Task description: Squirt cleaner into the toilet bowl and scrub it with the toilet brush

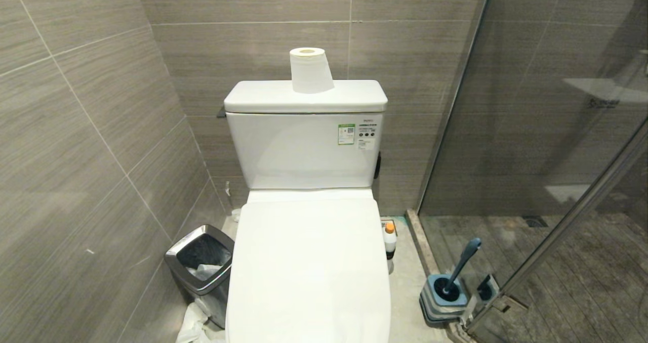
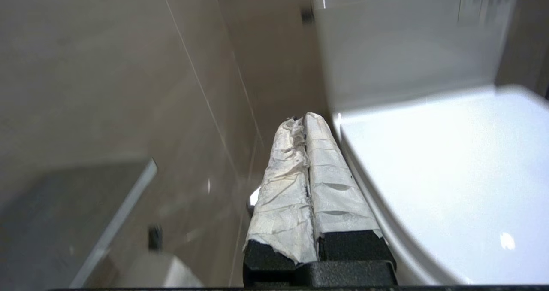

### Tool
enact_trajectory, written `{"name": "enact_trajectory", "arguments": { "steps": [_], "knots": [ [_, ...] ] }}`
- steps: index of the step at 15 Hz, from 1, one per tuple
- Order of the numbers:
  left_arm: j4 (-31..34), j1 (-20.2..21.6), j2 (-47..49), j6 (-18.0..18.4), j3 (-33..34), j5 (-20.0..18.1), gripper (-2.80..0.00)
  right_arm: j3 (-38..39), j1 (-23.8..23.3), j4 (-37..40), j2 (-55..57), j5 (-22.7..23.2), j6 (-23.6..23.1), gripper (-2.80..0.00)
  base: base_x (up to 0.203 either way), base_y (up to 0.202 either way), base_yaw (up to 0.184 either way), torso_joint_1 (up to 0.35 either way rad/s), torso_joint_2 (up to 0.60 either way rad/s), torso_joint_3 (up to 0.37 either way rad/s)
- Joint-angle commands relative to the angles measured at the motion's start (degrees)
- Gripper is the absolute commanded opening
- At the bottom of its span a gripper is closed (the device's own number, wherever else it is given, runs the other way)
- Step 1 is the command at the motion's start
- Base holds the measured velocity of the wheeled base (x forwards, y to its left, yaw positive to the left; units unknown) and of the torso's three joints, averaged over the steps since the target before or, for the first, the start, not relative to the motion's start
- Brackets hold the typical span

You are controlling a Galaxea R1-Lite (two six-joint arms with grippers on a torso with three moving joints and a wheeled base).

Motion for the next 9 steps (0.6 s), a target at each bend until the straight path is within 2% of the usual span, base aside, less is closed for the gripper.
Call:
{"name": "enact_trajectory", "arguments": {
  "steps": [1,2,4,9],
  "knots": [
    [9.34,0.02,0.00,1.31,1.07,0.08,-2.80,1.23,0.00,-0.06,0.00,0.00,0.01,-2.80,0.000,0.000,0.000,0.000,0.00,0.000],
    [12.06,0.02,0.00,2.04,1.04,-0.59,-2.80,1.23,0.00,-0.06,0.00,0.00,0.01,-2.80,0.000,0.000,0.000,0.000,0.00,0.000],
    [12.88,0.02,0.00,2.33,1.06,-4.56,-2.80,1.23,0.00,-0.06,0.00,0.00,0.01,-2.80,0.000,0.000,0.000,0.000,0.00,0.000],
    [14.18,-0.07,0.00,2.33,1.06,-4.57,-2.80,1.23,0.00,-0.06,0.01,0.00,0.01,-2.80,0.000,0.000,0.000,0.000,0.00,0.000]
  ]
}}
